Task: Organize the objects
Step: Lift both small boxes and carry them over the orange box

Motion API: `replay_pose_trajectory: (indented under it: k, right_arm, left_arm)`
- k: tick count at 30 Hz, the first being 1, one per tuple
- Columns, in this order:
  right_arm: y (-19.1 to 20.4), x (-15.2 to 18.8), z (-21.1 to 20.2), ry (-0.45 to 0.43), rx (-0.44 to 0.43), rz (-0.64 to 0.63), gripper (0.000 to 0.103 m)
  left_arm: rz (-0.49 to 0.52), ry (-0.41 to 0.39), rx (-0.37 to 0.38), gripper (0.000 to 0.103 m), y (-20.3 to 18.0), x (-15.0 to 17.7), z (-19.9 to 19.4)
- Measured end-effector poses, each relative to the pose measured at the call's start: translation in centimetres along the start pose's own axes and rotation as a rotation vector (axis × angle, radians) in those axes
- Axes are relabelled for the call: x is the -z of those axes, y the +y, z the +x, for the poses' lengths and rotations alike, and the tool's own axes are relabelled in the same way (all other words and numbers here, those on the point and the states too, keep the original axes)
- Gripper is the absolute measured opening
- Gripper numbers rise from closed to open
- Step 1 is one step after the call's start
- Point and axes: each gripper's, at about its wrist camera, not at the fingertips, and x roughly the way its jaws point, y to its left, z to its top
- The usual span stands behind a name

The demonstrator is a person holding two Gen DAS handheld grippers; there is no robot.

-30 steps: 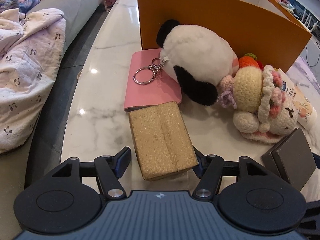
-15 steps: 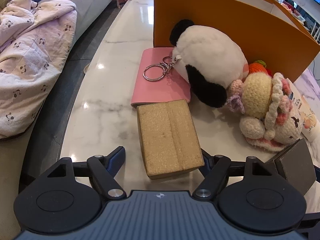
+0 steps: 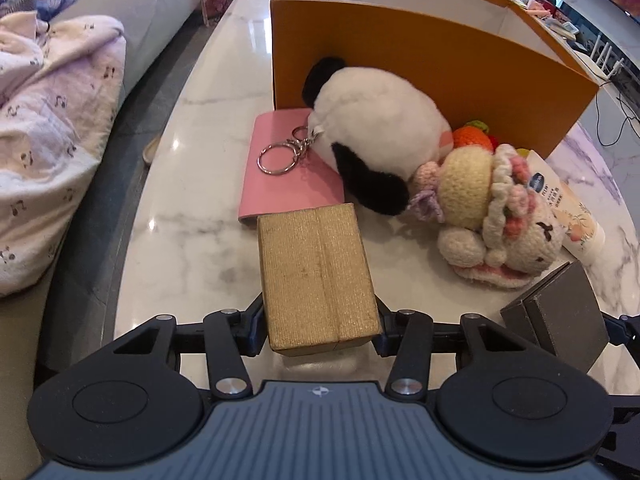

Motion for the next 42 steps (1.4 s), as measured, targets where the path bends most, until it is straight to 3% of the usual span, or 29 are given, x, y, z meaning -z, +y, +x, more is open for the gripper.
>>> replay_pose_trajectory:
  k: [5,15,19,24,29,33,38,42]
  right_arm:
    - [-0.1,-0.1,-1.4,-0.017,-0.015,0.000,0.078]
    - [-1.1,-2.6,-5.2,-0.136,-0.051,0.046,0.078]
    - [-1.9,-5.3,-6.4,-0.197,-0.030,0.035,0.078]
    - [-3.9,-11.5,-6.7,-0.263,-0.025,0.072,0.079]
    - [-5.8,-18.3,-3.7,-0.309,-0.020,0.111,0.079]
    - [-7.2,-22.0,1.0,-0.280,-0.048,0.172,0.079]
    - [-7.8,-24.1,6.2,-0.209,-0.053,0.176,0.079]
    - [-7.6,-24.4,9.3,-0.147,-0.064,0.171,0.079]
  left_arm:
    - [0.018,-0.036,0.016,0.057,-0.5,-0.1,-1.4]
    - [0.025,-0.200,0.052,0.057,-1.4,-1.8,-5.0]
    - [0.041,-0.280,0.035,0.057,-2.4,-3.9,-7.1]
    - [0.012,-0.346,0.045,0.057,-3.1,-9.7,-7.7]
    - [0.002,-0.379,0.050,0.057,-3.9,-15.3,-4.8]
    - [-0.020,-0.355,0.054,0.057,-3.4,-18.1,-1.2]
    - [-0.027,-0.316,0.027,0.057,-3.2,-20.4,2.5]
    - [-0.044,-0.229,0.037,0.057,-3.3,-21.2,5.3]
